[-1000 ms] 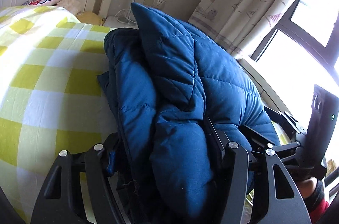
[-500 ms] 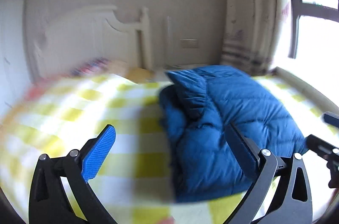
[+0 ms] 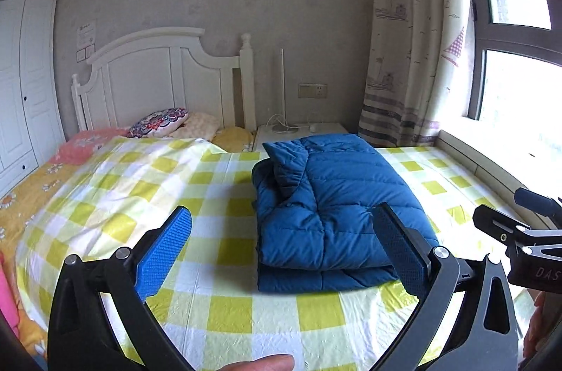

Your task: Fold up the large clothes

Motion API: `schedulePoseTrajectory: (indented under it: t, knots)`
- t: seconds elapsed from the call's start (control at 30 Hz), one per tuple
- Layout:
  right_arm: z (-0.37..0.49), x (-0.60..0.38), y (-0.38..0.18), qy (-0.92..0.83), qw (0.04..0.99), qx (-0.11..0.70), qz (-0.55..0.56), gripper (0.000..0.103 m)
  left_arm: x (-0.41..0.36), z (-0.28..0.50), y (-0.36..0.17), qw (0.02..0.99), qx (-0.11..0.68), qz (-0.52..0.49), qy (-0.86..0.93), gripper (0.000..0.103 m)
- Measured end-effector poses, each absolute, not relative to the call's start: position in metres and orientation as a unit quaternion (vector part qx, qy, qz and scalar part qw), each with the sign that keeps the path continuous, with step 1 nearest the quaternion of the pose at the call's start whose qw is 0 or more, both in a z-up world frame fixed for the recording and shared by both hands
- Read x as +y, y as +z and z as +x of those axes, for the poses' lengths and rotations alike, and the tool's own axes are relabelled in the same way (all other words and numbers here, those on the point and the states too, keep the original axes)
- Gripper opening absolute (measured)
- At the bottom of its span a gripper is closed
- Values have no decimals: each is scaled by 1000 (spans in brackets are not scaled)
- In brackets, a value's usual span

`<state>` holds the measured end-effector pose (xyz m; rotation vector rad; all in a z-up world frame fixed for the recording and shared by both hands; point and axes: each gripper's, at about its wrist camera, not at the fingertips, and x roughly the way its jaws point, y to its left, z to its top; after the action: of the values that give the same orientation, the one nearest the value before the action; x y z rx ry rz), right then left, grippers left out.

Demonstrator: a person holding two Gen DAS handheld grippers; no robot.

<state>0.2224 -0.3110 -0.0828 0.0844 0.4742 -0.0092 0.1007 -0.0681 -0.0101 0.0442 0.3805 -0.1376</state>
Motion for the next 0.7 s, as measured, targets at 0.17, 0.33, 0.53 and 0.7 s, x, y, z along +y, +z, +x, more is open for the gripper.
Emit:
schedulePoseTrajectory:
  t: [0.17, 0.33, 0.53, 0.7]
  knots:
    - [217, -309, -76, 1, 973, 228, 36, 101, -73, 89, -4, 981, 177, 31, -68, 99]
    - [213, -305, -73, 8, 974, 226, 27, 101, -74, 88, -2, 982, 177, 28, -66, 99]
    - [213, -296, -73, 14, 973, 230, 13, 101, -73, 86, -1, 982, 176, 28, -62, 99]
    - [214, -289, -74, 18, 972, 235, 5, 101, -68, 87, -1, 982, 180, 21, -59, 99]
